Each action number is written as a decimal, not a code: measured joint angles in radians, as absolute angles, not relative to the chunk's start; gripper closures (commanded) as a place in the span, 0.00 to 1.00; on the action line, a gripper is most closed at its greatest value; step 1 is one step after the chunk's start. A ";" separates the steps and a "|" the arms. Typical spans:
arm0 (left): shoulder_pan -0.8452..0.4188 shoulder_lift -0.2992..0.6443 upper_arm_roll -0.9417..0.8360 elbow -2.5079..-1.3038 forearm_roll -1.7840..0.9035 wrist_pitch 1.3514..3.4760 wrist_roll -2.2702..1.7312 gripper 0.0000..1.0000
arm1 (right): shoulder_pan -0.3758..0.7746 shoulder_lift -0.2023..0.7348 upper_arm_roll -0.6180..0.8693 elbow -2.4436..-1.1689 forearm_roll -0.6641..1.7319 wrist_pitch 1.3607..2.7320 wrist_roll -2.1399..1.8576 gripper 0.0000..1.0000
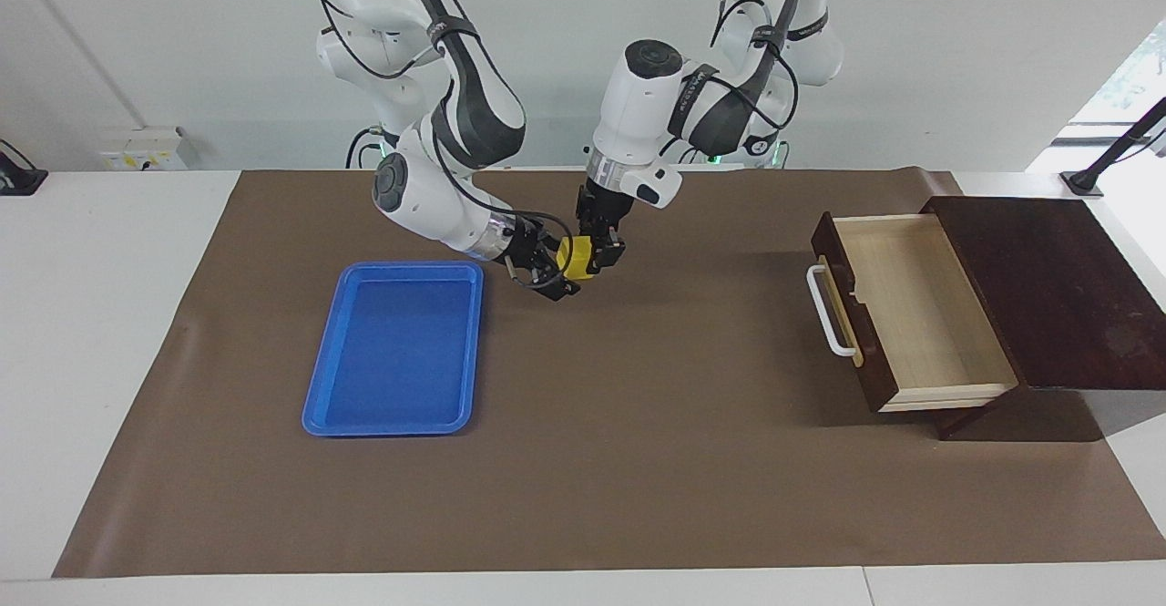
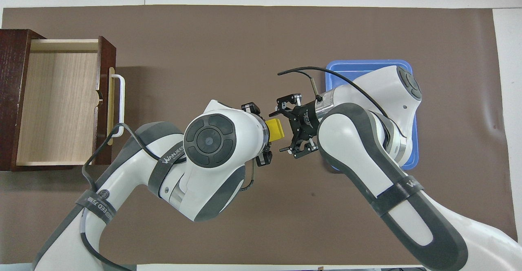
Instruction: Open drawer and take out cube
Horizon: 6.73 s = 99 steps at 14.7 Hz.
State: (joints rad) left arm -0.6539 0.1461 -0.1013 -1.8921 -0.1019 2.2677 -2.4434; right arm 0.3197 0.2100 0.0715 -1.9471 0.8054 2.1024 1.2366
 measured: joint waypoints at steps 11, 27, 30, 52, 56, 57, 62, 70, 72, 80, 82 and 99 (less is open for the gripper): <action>-0.654 0.140 -0.101 -1.905 -0.102 2.271 -2.436 1.00 | 0.329 0.210 0.073 -1.940 0.842 2.102 1.252 0.04; -0.641 0.132 -0.079 -1.904 -0.095 2.251 -2.396 0.00 | 0.322 0.210 0.068 -1.912 0.846 2.102 1.266 1.00; -0.559 0.131 -0.066 -1.884 -0.057 2.166 -2.267 0.00 | 0.296 0.210 0.065 -1.892 0.847 2.078 1.267 1.00; 0.110 0.134 -0.068 -1.864 0.346 2.089 -1.511 0.00 | -0.193 0.418 0.048 -1.934 0.848 2.059 0.898 1.00; 0.107 0.134 -0.086 -1.860 0.280 2.087 -1.492 0.00 | -0.191 0.418 0.051 -1.957 0.848 2.067 0.861 1.00; 0.099 0.134 -0.095 -1.851 0.272 2.077 -1.472 0.00 | -0.191 0.418 0.051 -1.960 0.848 2.068 0.859 1.00; 0.048 0.092 -0.122 -1.715 0.114 1.813 -1.043 0.00 | -0.191 0.417 0.051 -1.972 0.848 2.080 0.828 0.00; 0.027 0.009 -0.121 -1.679 -0.016 1.553 -0.424 0.00 | -0.191 0.395 0.052 -1.912 0.833 2.019 0.855 0.00; 0.021 0.012 -0.123 -1.679 -0.023 1.552 -0.387 0.00 | -0.191 0.373 0.052 -1.831 0.743 1.943 0.897 0.00; 0.018 0.014 -0.124 -1.650 -0.024 1.480 -0.301 0.00 | -0.179 0.245 0.069 -1.536 0.413 1.583 0.750 0.00; 0.018 0.014 -0.125 -1.649 -0.024 1.474 -0.277 0.00 | -0.157 0.204 0.070 -1.511 0.314 1.535 0.591 0.00; 0.017 -0.002 -0.114 -1.635 0.002 1.472 -0.220 0.00 | -0.089 0.005 0.066 -1.587 -0.030 1.466 -0.146 0.00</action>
State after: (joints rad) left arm 0.0175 -0.0015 -0.1141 -1.6348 0.0019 1.4717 -0.2197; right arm -0.0891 0.0050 0.0664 -1.5871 -0.0302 1.4655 -0.1461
